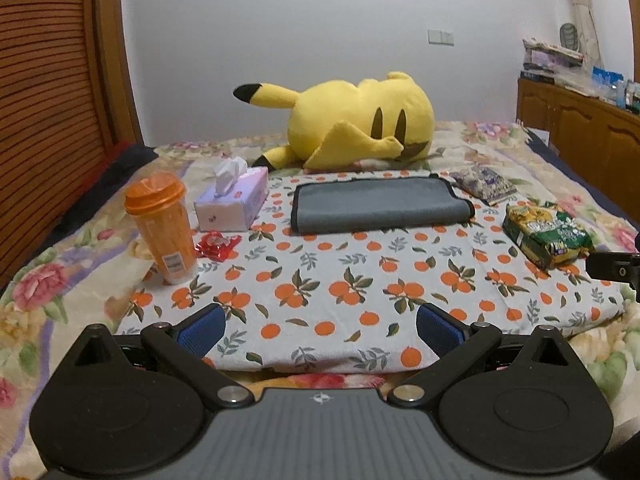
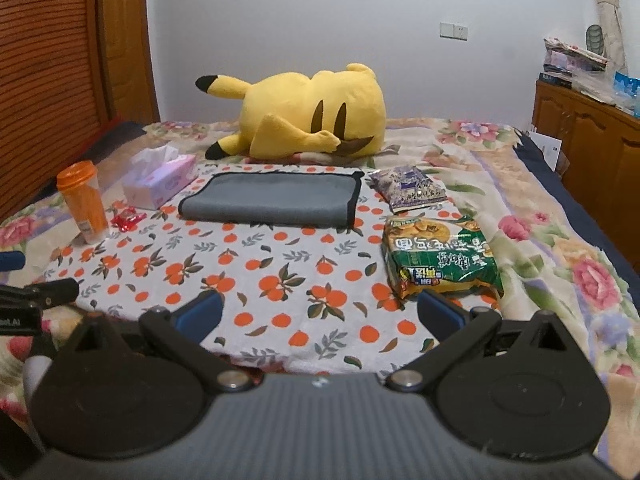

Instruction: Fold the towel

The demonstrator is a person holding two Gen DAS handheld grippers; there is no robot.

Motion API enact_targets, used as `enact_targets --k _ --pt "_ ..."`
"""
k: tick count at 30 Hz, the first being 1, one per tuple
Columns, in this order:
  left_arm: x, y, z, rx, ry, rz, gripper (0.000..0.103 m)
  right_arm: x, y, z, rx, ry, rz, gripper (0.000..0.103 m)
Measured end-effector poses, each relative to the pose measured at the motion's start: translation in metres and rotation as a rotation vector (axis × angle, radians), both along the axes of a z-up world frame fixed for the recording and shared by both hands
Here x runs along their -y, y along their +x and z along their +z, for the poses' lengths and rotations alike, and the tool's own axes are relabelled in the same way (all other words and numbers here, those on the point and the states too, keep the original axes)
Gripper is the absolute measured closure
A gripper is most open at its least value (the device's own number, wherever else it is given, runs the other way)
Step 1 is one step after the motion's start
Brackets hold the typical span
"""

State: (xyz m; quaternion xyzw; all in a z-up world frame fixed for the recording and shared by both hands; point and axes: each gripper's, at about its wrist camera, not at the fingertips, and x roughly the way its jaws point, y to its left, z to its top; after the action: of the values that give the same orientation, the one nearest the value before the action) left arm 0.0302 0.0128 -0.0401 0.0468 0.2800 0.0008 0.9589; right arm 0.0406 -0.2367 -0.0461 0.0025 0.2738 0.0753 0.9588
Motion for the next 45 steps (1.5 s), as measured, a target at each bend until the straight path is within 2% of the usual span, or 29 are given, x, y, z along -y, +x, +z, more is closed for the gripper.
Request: enact_targets --k 18,45 --pt "-0.002 -0.011 0.013 0.110 -0.013 -0.003 0.000 0.003 -0.008 0.006 0.077 0.019 -0.010 0.000" --pt "-0.003 -0.020 0.021 0.191 -0.019 -0.004 0.000 0.008 -0.017 0.013 0.154 0.047 -0.027 0.000"
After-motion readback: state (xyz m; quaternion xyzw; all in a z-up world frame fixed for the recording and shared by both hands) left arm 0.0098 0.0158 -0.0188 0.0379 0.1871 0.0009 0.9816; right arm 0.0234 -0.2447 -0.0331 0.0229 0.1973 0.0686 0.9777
